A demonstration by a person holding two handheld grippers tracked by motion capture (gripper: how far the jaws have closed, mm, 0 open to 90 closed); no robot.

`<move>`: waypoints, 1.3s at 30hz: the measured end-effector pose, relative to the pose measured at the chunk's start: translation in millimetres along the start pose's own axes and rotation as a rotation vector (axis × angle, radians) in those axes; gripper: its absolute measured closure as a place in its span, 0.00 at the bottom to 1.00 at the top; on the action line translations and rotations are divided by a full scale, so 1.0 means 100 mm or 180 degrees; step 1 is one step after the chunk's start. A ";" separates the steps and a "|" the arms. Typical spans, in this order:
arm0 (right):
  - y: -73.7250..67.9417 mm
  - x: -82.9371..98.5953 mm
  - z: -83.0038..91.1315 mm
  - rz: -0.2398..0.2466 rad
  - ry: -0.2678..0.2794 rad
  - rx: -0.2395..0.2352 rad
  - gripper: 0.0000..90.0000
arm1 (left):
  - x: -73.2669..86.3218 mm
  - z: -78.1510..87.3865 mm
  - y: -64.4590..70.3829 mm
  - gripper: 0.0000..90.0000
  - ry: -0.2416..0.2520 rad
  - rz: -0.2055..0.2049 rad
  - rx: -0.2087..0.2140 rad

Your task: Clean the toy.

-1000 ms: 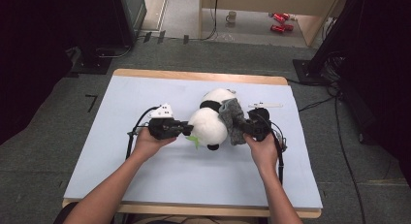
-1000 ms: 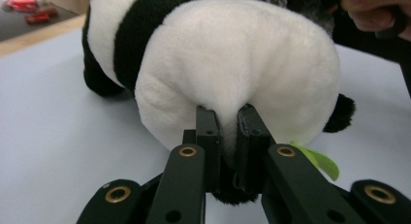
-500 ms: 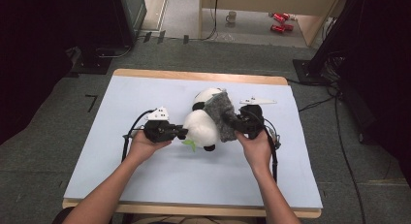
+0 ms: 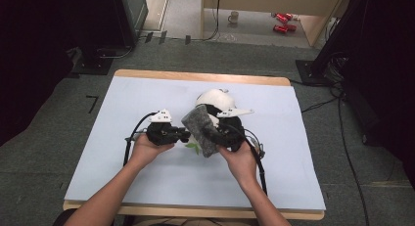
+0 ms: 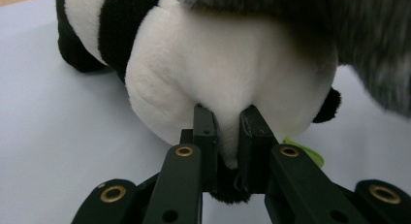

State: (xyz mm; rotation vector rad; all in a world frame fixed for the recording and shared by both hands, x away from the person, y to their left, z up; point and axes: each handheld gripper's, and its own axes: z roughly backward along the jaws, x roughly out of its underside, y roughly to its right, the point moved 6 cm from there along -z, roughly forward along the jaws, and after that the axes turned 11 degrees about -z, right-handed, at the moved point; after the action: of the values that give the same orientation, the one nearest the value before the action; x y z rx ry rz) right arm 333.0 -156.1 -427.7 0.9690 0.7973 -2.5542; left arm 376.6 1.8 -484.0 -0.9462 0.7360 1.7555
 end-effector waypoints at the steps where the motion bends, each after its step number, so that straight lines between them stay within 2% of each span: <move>1: -0.01 0.03 -0.03 0.0042 -0.0017 0.0033 0.88 | 0.01 0.00 0.00 0.90 -0.0016 0.0007 0.0003; 3: -0.03 0.07 -0.06 0.0117 -0.0012 0.0080 0.88 | 0.01 0.00 0.00 0.90 -0.0021 0.0020 0.0010; 5: -0.03 0.09 -0.05 0.0117 -0.0018 0.0088 0.88 | 0.00 0.00 0.00 0.90 -0.0013 0.0059 0.0038; 11: 0.00 0.19 -0.03 0.0209 0.0024 0.0062 0.88 | -0.01 -0.02 0.03 0.89 -0.0019 0.0067 0.0102; 13: 0.01 0.25 -0.01 0.0289 0.0050 0.0078 0.88 | -0.02 -0.03 0.05 0.89 -0.0024 0.0064 0.0122; 16: 0.02 0.31 0.00 0.0319 0.0082 0.0087 0.88 | -0.02 -0.04 0.06 0.89 -0.0035 0.0074 0.0146; 22: -0.02 0.41 0.00 0.0351 0.0023 0.0064 0.88 | -0.01 -0.03 0.03 0.89 -0.0036 0.0171 0.0150; 30: -0.02 0.54 -0.15 0.0363 -0.0228 0.0024 0.88 | 0.00 -0.03 0.00 0.89 -0.0034 0.0242 0.0146; 34: -0.01 0.65 -0.28 0.0419 -0.0427 0.0087 0.88 | -0.01 -0.02 0.00 0.89 -0.0019 0.0246 0.0144; 39: 0.02 0.72 -0.38 0.0397 -0.0561 0.0106 0.88 | -0.01 -0.02 0.00 0.88 -0.0021 0.0222 0.0159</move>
State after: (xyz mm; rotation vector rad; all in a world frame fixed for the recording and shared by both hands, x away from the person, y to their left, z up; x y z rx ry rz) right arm 300.8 -140.9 -501.5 0.7641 0.6272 -2.5091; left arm 377.0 -0.5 -484.7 -0.8901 0.8135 1.7917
